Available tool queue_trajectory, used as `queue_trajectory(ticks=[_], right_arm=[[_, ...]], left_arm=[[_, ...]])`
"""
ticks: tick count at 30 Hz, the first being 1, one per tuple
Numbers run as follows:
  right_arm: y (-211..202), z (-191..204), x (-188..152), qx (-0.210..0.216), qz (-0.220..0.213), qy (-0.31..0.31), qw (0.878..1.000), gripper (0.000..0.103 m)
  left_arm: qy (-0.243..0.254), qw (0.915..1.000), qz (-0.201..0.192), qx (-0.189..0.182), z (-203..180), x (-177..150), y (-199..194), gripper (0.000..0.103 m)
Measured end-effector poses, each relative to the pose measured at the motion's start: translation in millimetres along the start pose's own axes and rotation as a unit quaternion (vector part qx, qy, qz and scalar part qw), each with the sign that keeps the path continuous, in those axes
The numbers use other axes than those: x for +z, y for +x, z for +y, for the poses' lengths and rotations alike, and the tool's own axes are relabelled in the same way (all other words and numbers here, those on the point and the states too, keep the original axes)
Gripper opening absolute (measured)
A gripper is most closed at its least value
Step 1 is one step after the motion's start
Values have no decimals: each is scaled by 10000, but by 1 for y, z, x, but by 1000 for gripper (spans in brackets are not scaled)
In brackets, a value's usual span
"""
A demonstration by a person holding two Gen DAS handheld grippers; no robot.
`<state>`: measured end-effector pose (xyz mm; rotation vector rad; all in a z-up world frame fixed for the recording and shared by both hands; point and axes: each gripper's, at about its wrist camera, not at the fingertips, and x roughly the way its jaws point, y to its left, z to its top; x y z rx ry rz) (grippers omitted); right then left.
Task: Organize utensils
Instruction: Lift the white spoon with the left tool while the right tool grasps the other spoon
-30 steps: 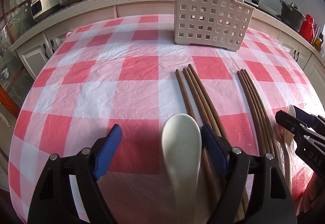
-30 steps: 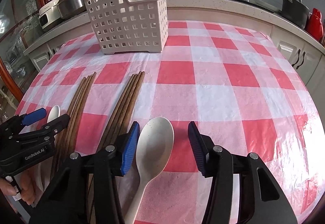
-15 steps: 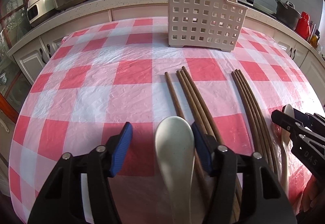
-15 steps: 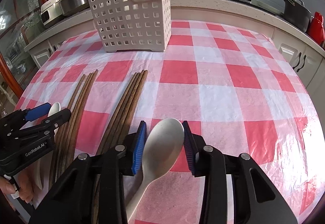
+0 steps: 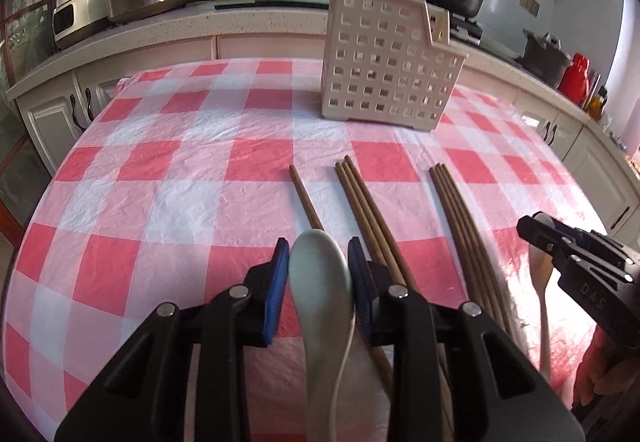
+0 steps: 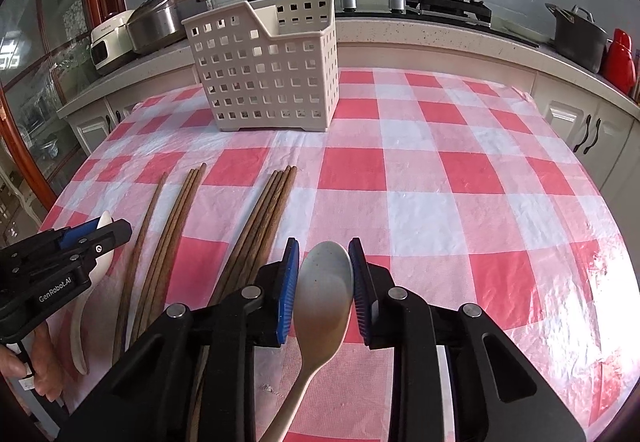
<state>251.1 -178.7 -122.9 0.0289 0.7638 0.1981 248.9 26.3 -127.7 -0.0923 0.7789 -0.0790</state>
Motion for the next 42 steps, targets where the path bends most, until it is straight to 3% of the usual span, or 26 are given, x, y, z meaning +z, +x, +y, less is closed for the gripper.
queue_trajectory(ticks=[8,12,17,20,21,22,23,25,34,42], right_arm=[[-24,4,10,135,-467,-86,9988,26],[-33,5,18,146,-699,-211,9972,26],[-37,4,19,139,-786,-213,9966,26],[-38,5,17,151,-775,-223,9966,26],[-38,5,17,154,-774,-227,9966,26],[-38,5,16,165,-772,-231,9966,26],[-38,6,16,177,-771,-232,9966,26],[-38,7,15,200,-769,-230,9966,26],[-29,5,12,238,-627,-198,9975,26],[-25,2,11,268,-581,-110,9979,26]], left_arm=[[-85,9990,-415,-162,2,10,-28,25],[96,9975,-692,-114,-7,20,-40,18],[230,9965,-798,-109,-13,20,-43,7],[243,9971,-716,-79,-11,18,-40,7],[210,9978,-631,-80,-8,17,-37,7],[135,9984,-545,-88,-4,16,-35,16],[25,9989,-455,-102,0,15,-32,37],[-45,9992,-391,-51,6,12,-27,50],[146,9992,375,62,2,5,17,50],[174,9983,533,146,4,-8,17,48]])
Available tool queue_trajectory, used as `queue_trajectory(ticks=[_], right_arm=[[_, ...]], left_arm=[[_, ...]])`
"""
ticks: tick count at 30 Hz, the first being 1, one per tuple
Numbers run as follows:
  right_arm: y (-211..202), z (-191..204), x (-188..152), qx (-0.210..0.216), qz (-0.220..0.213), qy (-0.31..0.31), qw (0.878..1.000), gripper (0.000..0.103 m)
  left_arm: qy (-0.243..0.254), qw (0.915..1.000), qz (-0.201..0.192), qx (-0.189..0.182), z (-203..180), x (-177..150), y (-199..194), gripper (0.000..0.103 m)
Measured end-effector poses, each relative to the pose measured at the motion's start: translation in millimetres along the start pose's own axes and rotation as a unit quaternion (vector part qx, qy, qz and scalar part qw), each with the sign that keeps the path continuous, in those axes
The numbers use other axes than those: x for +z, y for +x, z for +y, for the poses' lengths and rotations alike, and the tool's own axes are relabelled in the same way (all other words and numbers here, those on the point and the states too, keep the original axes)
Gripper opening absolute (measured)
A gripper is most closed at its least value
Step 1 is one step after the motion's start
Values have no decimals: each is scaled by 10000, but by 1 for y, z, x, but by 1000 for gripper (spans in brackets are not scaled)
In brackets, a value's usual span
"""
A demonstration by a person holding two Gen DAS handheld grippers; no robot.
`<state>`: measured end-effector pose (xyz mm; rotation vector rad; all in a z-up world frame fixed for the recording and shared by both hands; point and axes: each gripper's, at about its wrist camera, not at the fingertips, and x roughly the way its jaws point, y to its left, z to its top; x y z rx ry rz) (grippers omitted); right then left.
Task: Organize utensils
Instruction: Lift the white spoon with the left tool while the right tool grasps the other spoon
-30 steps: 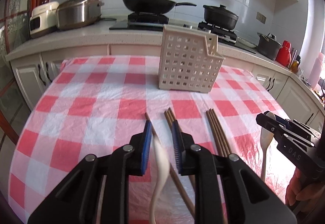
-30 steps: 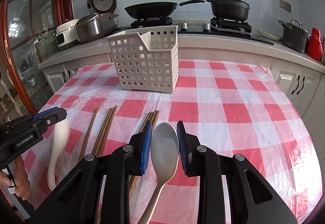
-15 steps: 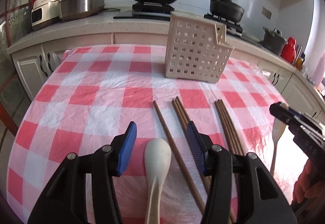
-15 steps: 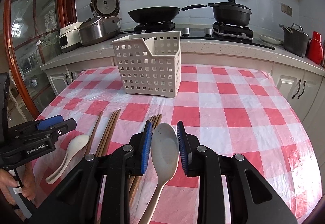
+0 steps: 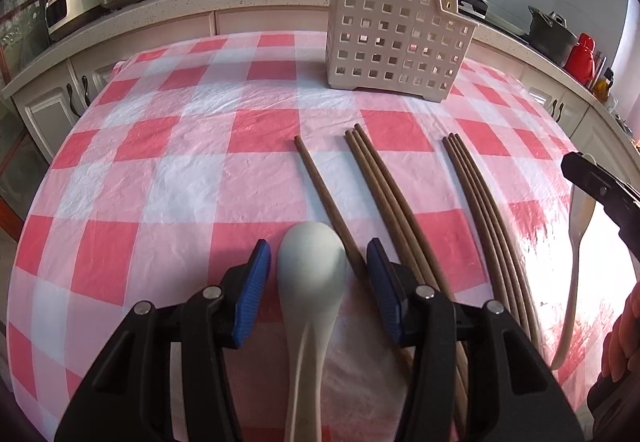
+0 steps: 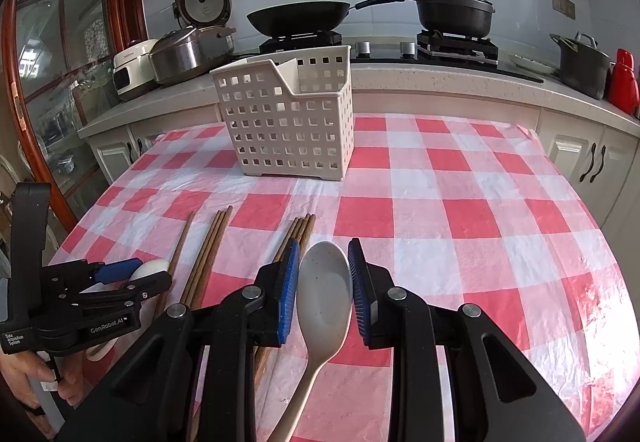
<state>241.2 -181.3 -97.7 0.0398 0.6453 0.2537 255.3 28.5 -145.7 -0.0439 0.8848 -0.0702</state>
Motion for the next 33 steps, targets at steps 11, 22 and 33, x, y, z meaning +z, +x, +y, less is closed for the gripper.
queue_trajectory(ticks=[11,22,33], right_arm=[[-6,5,-1,27,-29,-57,10000,26],[-7,13,-1,26,-42,-228,9997,26],[-15,19,13,37,-320,-434,9985,26]], left_arm=[[-64,9999,-71,41,7,-9,-18,40],[186,9997,-32,134,-3,-4,-3,34],[-79,9944,-1051,-91,1,15,-56,34]])
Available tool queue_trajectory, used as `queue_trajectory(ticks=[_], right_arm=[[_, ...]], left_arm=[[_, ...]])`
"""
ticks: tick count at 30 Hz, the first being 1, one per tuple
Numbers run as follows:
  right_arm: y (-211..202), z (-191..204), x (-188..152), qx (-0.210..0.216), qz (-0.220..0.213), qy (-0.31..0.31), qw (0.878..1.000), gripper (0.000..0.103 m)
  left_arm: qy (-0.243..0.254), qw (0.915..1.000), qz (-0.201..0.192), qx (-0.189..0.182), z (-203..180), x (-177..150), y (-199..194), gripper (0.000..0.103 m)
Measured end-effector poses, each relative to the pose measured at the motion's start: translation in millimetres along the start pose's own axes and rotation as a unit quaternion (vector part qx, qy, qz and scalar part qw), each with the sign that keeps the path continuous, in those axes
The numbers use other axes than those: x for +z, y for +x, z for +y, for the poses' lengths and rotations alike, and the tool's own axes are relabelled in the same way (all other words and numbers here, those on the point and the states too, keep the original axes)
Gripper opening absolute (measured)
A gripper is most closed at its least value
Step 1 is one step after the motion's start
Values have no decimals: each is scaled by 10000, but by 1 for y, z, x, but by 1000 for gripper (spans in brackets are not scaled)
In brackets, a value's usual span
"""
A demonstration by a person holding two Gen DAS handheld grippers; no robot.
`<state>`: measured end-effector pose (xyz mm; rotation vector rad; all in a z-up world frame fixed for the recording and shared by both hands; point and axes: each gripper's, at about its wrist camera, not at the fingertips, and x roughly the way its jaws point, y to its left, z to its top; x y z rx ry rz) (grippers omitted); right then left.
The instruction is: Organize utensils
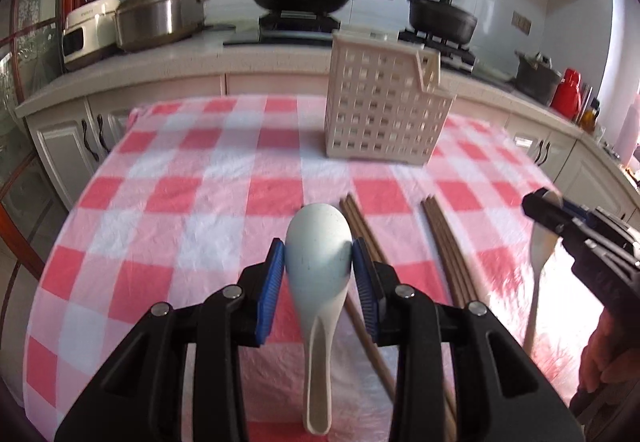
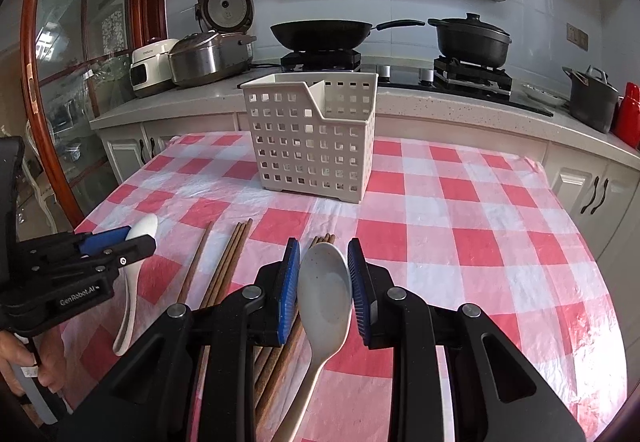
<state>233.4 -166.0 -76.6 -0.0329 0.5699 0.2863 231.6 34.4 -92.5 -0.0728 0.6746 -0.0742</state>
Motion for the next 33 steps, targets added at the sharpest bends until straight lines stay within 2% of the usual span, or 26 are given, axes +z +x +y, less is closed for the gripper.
queue_trajectory(ticks=[7,14,17,22,25,29,30,31,33], right_arm=[[0,0,18,-15,-171,-87,9998,25],[7,-7,48,-39,-364,-115,9993,24],[13,-14,67,-98,-473,-79,9988,16],[25,-21,94,-91,-575,-101,9983,11],[38,-30,93,35,-418,47,9991,8],[47,-51,79,205,-79,471,9987,10],[49,-59,71,128,31,641,9979,13],[50,-66,65,33,107,769,9970,21],[55,-81,50,-163,345,1047,9938,27]], left_arm=[[-108,9986,-498,-131,-6,17,-13,34],[38,9964,-807,-240,-20,47,-17,34],[72,9951,-943,-275,-25,70,-18,34],[161,9928,-1162,-235,-36,106,-13,34],[154,9929,-1156,-245,-38,113,-8,34],[93,9941,-1044,-277,-34,106,1,34],[93,9944,-1018,-270,-32,103,3,34],[93,9946,-1000,-270,-31,100,4,34],[74,9949,-964,-285,-30,94,8,34]])
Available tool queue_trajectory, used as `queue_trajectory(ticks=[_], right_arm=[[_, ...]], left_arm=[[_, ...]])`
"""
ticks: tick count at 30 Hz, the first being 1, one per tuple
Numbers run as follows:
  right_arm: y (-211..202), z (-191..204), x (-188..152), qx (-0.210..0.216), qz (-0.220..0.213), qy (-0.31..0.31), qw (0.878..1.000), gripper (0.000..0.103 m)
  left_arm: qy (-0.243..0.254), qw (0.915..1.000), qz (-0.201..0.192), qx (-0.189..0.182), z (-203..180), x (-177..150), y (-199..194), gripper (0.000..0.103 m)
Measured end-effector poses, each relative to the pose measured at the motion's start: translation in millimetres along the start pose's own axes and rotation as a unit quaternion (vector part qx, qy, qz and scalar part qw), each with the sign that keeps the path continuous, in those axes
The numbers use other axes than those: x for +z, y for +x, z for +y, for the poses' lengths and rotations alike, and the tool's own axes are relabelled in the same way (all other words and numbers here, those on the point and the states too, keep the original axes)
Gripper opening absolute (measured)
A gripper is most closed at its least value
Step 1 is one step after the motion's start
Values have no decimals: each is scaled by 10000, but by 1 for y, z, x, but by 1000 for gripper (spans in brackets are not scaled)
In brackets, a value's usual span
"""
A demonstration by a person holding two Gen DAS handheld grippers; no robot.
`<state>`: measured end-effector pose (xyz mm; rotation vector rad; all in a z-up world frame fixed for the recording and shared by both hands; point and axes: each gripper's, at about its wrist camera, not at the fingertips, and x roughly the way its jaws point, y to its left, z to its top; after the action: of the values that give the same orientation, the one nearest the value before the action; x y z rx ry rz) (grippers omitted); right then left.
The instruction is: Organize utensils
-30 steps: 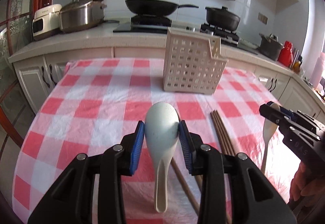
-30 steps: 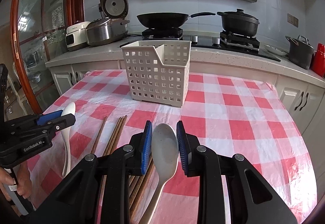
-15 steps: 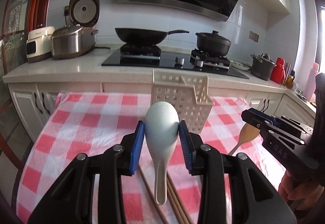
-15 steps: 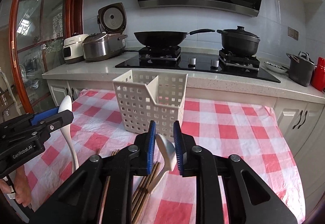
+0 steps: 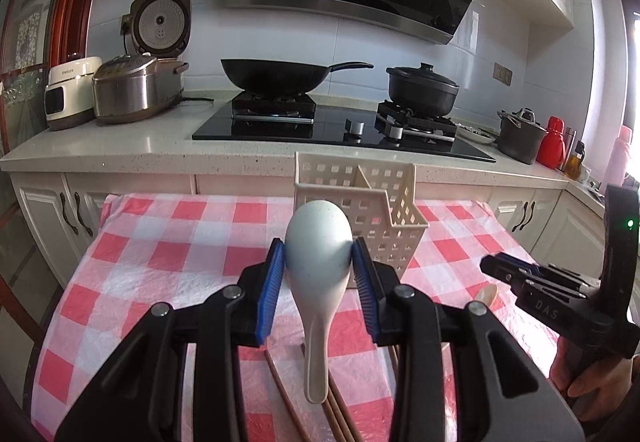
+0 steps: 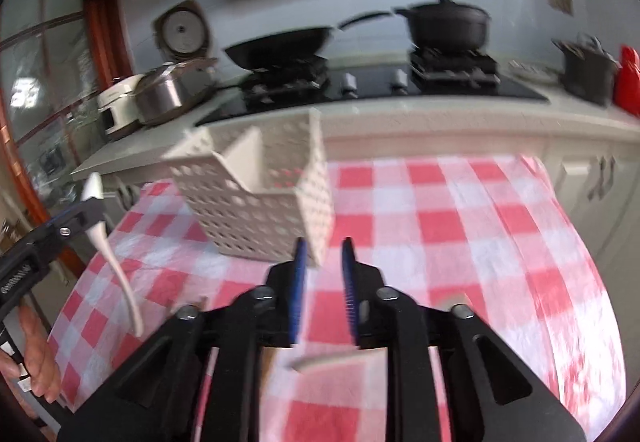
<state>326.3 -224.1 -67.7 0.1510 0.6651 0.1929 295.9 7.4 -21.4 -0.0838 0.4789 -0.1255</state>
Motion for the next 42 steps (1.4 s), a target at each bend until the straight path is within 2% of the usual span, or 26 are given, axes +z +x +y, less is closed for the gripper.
queue_trajectory(ticks=[8,12,14,16,21,26,32,33,35,36,42], right_arm=[[27,-29,-45,-368,711,495,9956,27],[42,-44,-53,-532,899,867,9907,27],[43,-48,-52,-588,836,962,9901,33],[43,-52,-51,-634,774,1064,9893,46],[41,-53,-46,-820,612,1082,9888,46],[58,-61,-35,-877,737,1132,9870,48],[85,-51,-16,-894,864,788,9891,48],[87,-50,-15,-905,877,745,9892,48],[89,-48,-14,-935,896,689,9892,27],[89,-48,-14,-898,903,683,9895,11],[68,-34,-11,-663,449,369,9961,10]], left_arm=[[-52,9999,19,-120,-2,-12,7,34],[27,9999,52,-119,-2,-17,10,34],[14,9999,65,-108,0,-18,11,34],[-29,9999,86,-107,3,-19,13,34],[-50,9998,150,-122,5,-21,21,34],[-34,9996,207,-173,1,-22,29,34],[-3,9997,218,-115,0,-24,31,34],[-12,9997,213,-107,1,-23,30,34],[-23,9998,199,-81,4,-22,30,34],[-25,9998,183,-68,5,-20,30,34],[-29,9999,117,-97,5,-14,28,34]])
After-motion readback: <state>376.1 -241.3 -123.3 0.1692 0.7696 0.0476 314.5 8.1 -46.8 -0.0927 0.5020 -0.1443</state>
